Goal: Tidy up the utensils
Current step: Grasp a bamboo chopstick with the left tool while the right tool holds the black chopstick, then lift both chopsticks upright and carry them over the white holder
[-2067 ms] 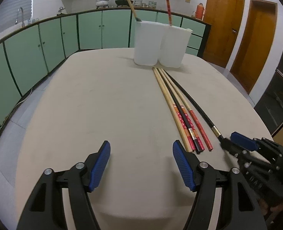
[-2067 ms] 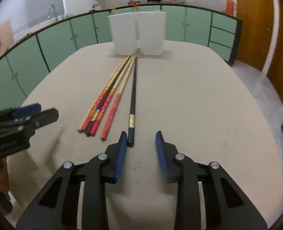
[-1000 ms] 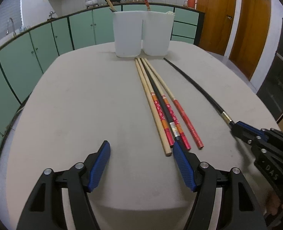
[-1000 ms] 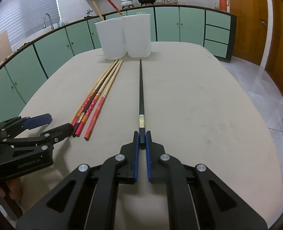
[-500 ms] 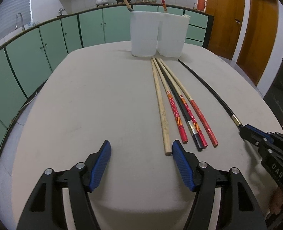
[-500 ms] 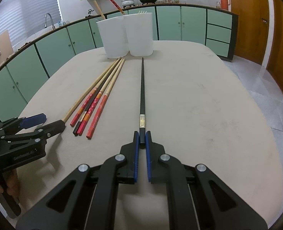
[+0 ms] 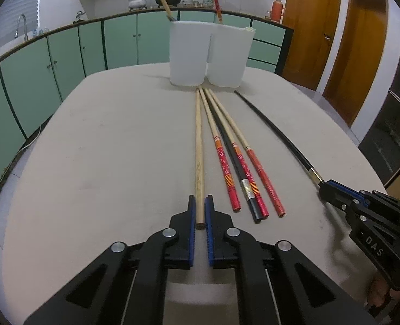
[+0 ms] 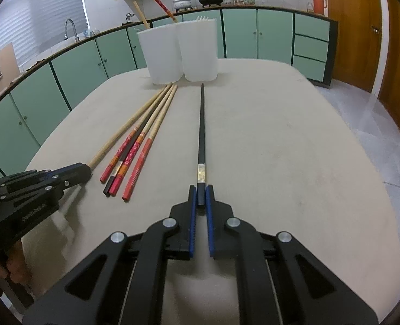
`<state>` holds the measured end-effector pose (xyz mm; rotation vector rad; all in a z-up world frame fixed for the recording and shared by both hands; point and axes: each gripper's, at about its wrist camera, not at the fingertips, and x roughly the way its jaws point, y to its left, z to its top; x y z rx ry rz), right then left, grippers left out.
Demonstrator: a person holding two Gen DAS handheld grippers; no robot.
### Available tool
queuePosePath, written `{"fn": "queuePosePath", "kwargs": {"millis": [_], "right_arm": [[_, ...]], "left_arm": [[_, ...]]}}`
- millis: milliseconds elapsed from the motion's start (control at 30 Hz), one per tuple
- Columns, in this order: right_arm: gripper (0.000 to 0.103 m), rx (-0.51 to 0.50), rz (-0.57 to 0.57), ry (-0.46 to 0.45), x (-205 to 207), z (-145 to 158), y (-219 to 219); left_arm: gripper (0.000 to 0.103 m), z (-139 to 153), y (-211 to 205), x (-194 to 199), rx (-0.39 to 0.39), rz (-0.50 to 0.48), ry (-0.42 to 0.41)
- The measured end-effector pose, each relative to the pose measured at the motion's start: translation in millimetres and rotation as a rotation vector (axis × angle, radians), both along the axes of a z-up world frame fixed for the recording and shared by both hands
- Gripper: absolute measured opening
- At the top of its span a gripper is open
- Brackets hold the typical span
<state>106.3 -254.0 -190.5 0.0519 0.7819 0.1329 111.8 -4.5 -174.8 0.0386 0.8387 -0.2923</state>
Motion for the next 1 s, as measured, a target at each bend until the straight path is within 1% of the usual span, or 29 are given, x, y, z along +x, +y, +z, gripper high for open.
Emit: {"fn": "queuePosePath", "kwargs": {"millis": [100, 300, 467, 600, 700, 867, 1000], "right_arm": [[0.006, -0.006, 0.010, -0.025, -2, 11, 0], [0.006, -0.039, 0.038, -0.116, -7, 53, -3], [0.006, -0.012, 0.041, -0.192, -5, 92, -14], [0.006, 0.015, 0.055, -0.238, 3, 124, -21], [0.006, 0.045, 0.067, -0.246, 18, 147, -25], [0.006, 0.088, 0.091, -0.240, 36, 174, -28], [0.006, 0.072, 0.111, -0.234, 46, 191, -25]], "left_arm": [[0.007, 14, -1, -4, 0.002, -0.011, -0.030], [0.007, 58, 1, -12, 0.002, -0.035, -0.127], [0.007, 97, 5, -11, -0.032, -0.038, -0.218], [0.007, 123, 6, -4, -0.059, -0.046, -0.274], [0.007, 138, 5, 5, -0.073, -0.054, -0.304], [0.007, 157, 5, 22, -0.085, -0.063, -0.331], [0.007, 171, 6, 31, -0.101, -0.069, -0.348]]}}
